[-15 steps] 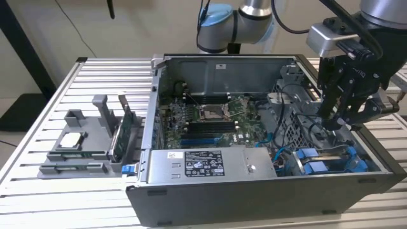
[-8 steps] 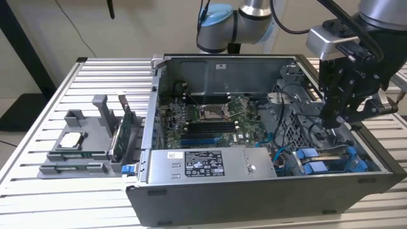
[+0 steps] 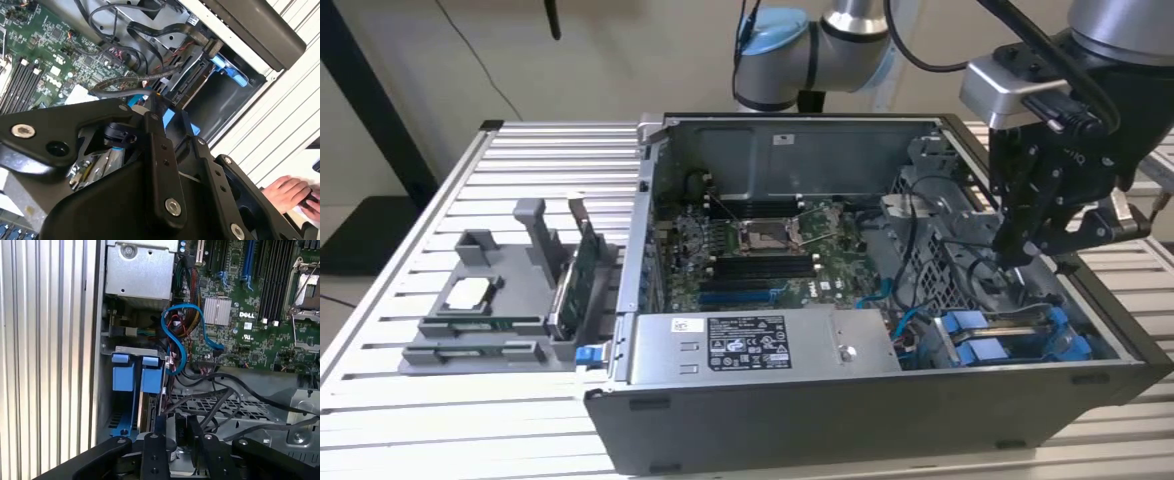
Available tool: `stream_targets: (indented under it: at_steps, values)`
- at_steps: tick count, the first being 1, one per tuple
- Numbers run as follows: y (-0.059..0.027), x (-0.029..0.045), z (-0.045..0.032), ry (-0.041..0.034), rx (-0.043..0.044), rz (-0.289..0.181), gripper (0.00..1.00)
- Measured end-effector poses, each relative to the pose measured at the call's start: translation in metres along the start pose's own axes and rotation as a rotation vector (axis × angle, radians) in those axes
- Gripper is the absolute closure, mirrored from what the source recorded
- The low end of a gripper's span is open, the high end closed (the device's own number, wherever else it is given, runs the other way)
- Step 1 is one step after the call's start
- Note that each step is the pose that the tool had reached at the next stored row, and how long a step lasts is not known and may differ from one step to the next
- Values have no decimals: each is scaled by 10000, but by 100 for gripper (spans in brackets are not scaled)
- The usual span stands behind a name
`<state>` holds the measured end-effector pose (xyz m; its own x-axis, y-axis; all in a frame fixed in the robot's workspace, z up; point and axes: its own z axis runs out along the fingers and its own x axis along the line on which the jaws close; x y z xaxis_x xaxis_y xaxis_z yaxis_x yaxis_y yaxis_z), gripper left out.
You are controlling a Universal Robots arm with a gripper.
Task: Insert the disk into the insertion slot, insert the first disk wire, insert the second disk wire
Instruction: 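Insert the first disk wire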
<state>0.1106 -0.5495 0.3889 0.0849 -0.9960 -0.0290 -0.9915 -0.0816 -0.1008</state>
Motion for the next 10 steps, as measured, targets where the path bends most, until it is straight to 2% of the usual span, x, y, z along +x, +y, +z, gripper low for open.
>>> stream_targets:
  at_steps: [1, 2, 10]
  values:
    - [0, 0, 0, 0, 0, -1, 71]
    - [0, 0, 0, -1, 0, -1, 78]
    - [2, 0, 0, -1, 0, 1, 81]
